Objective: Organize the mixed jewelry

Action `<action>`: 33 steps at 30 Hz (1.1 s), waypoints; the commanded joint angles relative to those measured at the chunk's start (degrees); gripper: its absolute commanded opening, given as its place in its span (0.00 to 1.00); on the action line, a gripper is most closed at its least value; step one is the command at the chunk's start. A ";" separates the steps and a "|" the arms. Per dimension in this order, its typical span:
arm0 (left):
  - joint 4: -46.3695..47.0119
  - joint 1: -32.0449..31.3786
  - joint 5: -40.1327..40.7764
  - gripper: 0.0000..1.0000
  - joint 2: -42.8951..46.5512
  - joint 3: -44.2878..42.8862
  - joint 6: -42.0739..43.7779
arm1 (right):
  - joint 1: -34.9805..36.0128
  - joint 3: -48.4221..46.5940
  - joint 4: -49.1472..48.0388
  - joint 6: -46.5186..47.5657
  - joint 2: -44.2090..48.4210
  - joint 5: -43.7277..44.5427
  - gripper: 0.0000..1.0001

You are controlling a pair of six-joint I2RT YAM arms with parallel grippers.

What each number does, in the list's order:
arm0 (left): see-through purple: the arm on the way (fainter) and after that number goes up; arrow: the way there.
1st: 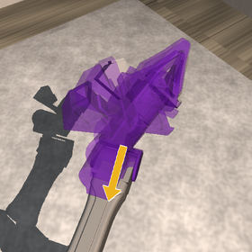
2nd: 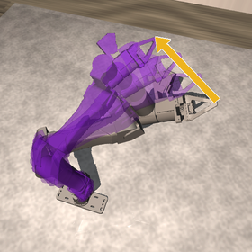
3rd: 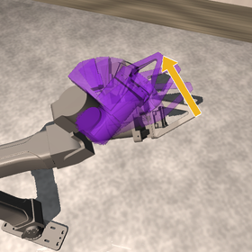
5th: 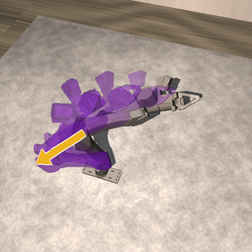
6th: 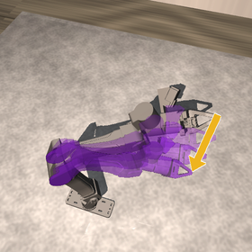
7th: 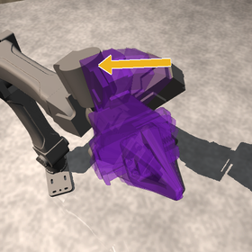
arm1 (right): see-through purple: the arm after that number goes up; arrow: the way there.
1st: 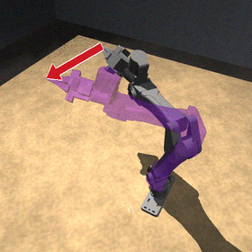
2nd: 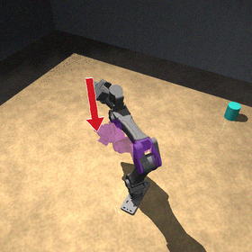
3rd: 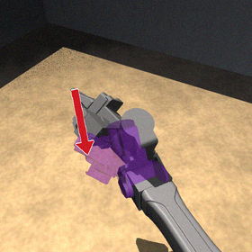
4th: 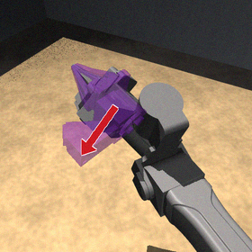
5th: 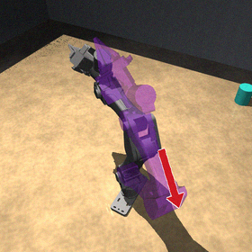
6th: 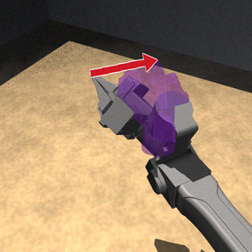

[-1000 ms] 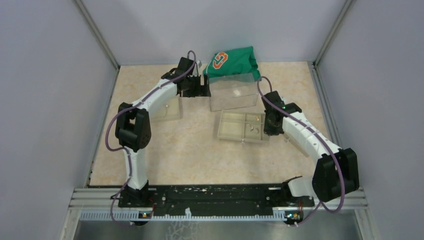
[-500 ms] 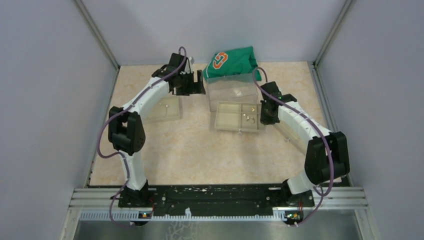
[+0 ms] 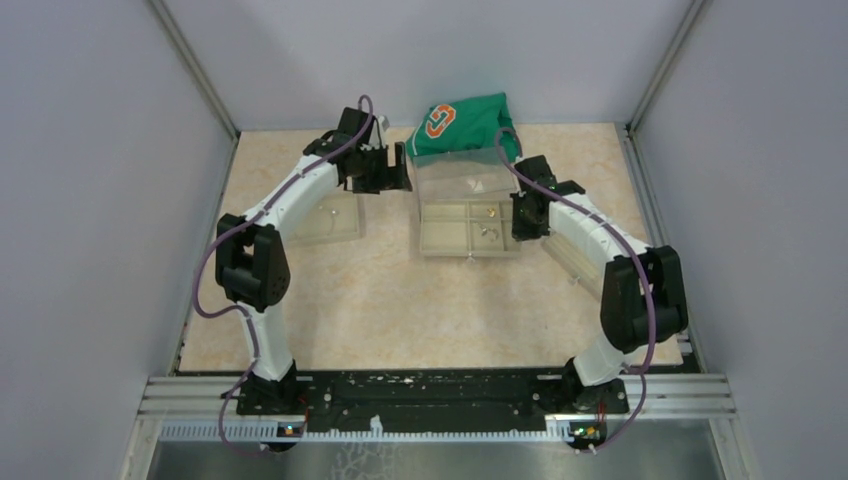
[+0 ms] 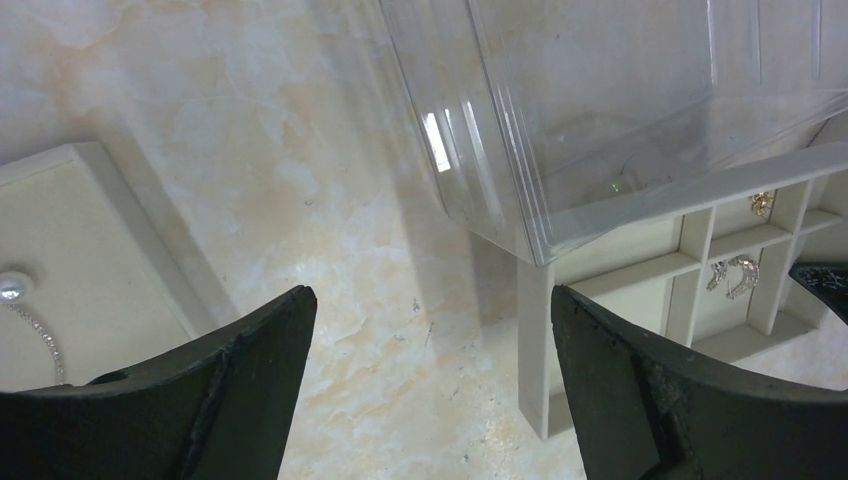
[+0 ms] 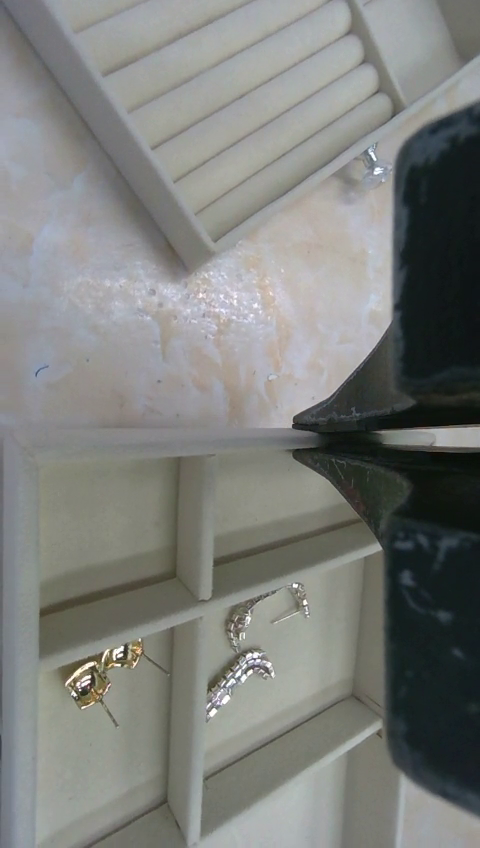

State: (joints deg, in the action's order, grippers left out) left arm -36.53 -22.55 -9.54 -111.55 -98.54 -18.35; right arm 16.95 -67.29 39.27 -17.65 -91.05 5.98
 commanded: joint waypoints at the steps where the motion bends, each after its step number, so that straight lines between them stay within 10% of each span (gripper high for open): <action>1: -0.98 0.26 -1.07 0.94 2.20 0.71 -0.06 | -0.34 -3.26 -4.64 0.94 -0.16 -3.72 0.00; 33: -1.35 0.30 -3.93 0.94 1.93 0.89 -0.20 | -2.73 -10.46 -3.95 7.46 -7.20 -7.82 0.00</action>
State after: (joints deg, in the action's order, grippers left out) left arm -37.43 -22.39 -12.12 -111.53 -98.08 -18.35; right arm 14.70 -73.56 37.74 -11.57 -97.93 1.21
